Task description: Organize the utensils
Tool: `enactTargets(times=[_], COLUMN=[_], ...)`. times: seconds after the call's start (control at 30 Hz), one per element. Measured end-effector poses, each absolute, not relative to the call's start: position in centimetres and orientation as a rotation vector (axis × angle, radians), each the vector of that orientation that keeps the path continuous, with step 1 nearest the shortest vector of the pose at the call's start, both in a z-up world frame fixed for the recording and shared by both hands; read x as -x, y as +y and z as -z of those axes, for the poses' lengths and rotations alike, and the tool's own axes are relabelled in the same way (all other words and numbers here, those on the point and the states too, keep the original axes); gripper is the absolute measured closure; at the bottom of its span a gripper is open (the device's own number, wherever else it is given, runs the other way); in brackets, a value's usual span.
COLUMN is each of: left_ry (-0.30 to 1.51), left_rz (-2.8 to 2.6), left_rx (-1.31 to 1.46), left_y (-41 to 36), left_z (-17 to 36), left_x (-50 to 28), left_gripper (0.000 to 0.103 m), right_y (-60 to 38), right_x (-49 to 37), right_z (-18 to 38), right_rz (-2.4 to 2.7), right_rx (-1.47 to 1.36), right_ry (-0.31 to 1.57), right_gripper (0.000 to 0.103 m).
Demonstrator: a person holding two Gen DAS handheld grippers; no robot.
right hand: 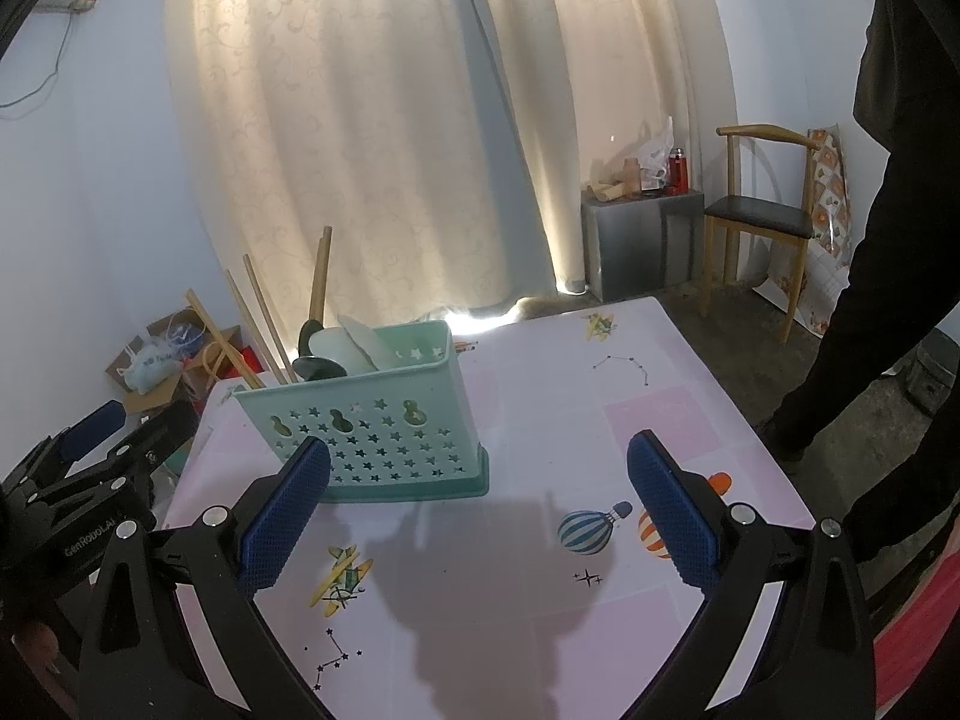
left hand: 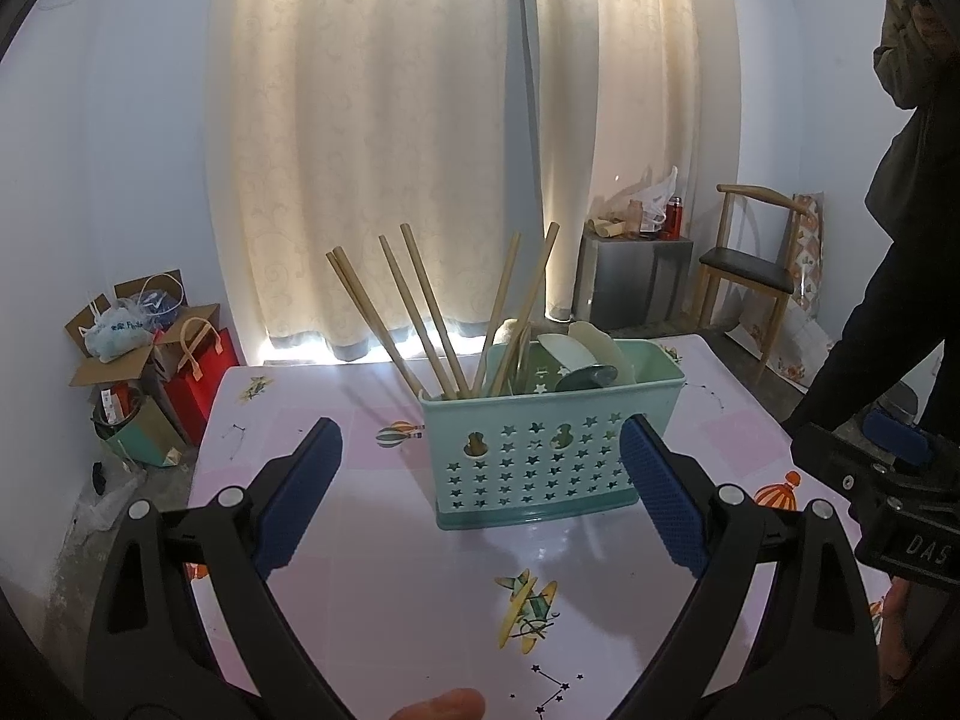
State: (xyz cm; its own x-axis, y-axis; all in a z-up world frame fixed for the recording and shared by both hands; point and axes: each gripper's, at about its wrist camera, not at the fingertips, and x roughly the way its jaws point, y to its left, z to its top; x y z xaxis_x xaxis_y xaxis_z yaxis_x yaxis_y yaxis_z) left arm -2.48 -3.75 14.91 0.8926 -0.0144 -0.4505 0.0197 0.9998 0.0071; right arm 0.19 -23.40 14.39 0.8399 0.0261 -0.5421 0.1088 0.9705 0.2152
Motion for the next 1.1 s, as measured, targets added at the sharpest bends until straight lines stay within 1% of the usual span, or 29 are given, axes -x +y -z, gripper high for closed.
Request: enactTargets(times=[1.1], left_ry=[0.473], left_rz=[0.013], left_rx=[-0.011], left_y=[-3.63], left_z=[-14.7], left_x=[2.2], left_gripper=[0.013], right_y=[-23.33], right_x=[-0.26], right_z=[-14.22], right_rz=[0.04], right_rx=[-0.251], right_ry=[0.581], right_gripper=[0.006])
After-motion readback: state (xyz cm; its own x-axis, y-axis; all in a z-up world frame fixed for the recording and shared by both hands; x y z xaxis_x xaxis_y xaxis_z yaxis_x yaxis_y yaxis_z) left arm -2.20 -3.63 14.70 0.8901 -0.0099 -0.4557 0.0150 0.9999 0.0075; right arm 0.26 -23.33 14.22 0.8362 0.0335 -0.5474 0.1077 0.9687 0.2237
